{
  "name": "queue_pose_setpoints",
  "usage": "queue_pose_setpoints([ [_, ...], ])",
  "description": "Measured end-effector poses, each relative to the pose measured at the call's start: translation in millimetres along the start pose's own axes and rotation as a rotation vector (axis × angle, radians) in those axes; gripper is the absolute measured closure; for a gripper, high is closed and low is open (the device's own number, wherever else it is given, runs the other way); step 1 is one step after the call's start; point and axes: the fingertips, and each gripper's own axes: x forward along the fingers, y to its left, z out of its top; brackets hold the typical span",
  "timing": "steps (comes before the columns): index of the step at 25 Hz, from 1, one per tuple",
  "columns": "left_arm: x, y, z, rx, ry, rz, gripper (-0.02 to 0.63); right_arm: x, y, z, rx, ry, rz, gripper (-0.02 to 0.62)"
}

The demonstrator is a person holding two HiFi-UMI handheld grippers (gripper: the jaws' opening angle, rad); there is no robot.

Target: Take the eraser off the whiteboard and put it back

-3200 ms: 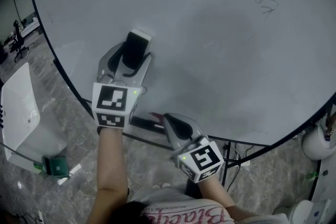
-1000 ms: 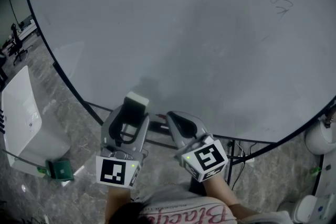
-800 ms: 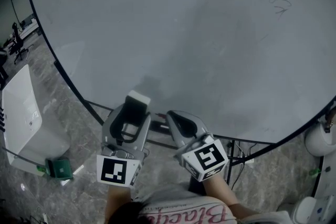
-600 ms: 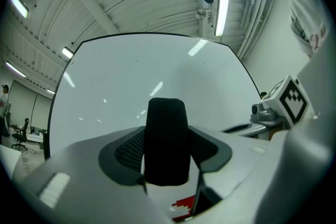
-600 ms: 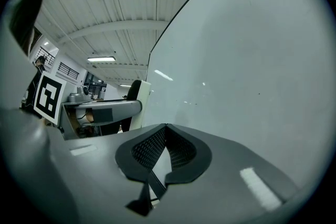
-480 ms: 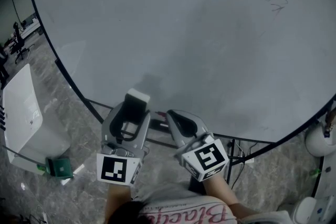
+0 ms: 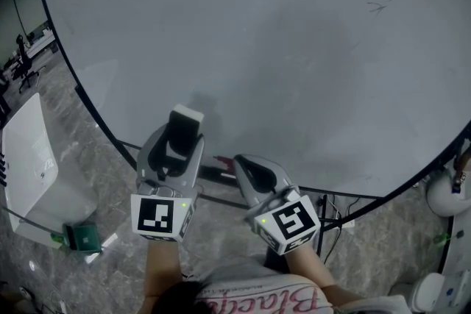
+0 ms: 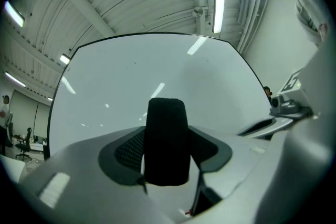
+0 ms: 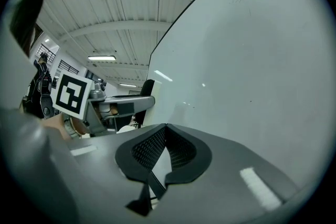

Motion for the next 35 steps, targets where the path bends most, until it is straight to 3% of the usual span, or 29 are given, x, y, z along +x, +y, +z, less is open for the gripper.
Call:
queue_pose_setpoints([
  [7, 38.6, 23.0, 22.5, 0.065, -0.029, 0.010, 0.365, -2.1, -1.7, 3.2, -0.001, -0.001, -0.016, 0.595],
  [17, 81.5, 58.2, 44.5, 0.088, -0.019, 0.060, 0.365, 0.9, -2.2, 2.2, -0.028, -0.013, -0.025, 0.595],
  [27, 99.8, 58.9, 52.2, 0.090, -0.032, 0.021, 0.362, 8.1, -2.0, -5.8, -0.007, 0.008, -0.041, 0.594],
  [35, 93.2, 57.6, 50.5, 0.104, -0.034, 0.011, 0.295, 13.4, 4.5, -5.7, 0.002, 0.010, -0.032, 0.594],
])
